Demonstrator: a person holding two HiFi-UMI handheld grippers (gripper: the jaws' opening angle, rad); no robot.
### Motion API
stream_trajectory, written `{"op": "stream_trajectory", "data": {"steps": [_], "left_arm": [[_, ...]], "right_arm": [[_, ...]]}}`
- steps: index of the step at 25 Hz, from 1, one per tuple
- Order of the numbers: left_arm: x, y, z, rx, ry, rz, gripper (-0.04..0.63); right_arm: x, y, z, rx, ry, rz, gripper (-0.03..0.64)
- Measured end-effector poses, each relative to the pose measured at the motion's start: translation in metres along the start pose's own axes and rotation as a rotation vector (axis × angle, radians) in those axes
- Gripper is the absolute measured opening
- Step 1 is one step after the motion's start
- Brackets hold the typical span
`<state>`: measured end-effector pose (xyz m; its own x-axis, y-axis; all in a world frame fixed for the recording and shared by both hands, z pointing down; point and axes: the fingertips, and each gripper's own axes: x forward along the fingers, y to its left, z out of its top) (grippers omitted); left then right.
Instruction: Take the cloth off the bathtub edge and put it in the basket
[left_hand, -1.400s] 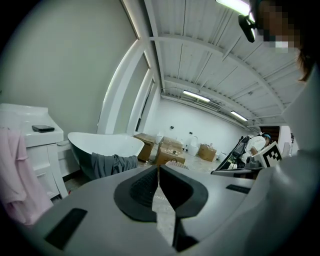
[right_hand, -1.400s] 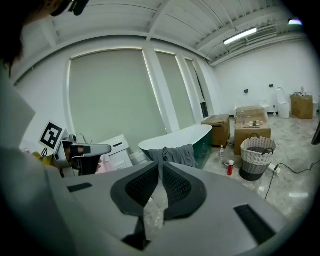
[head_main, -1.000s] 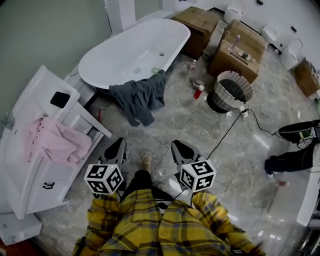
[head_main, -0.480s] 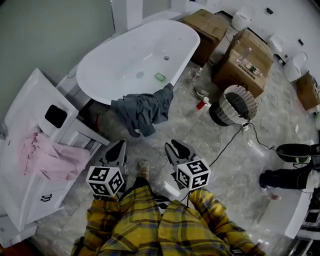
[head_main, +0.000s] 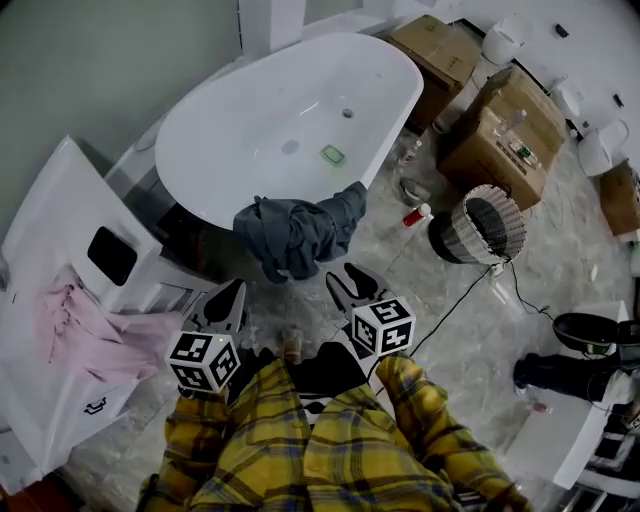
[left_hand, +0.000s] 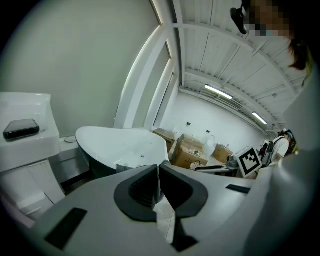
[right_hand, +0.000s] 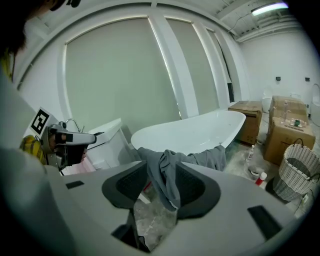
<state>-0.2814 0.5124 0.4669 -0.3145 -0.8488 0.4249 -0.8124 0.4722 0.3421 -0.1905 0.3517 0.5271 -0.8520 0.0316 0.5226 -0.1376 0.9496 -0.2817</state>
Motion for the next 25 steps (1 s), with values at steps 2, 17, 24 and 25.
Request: {"op": "stream_trajectory", "data": {"steps": [2, 17, 24, 25], "left_arm": [[0.004, 0.006, -0.001, -0.011, 0.009, 0.007, 0.026], [0.031, 0.035, 0.002, -0.131, 0.014, 0.198, 0.025], [0.030, 0.037, -0.003, -0.212, -0.004, 0.335, 0.025], [0.029, 0.036, -0.004, -0.224, -0.007, 0.349, 0.025]], "right_arm": [[0.012, -0.005, -0.002, -0.002, 0.023, 0.013, 0.187], [0.111, -0.038, -0.002, -0.128, 0.218, 0.227, 0.243], [0.151, -0.038, -0.006, -0.281, 0.331, 0.372, 0.300], [0.156, -0.039, -0.006, -0.300, 0.342, 0.386, 0.309]]}}
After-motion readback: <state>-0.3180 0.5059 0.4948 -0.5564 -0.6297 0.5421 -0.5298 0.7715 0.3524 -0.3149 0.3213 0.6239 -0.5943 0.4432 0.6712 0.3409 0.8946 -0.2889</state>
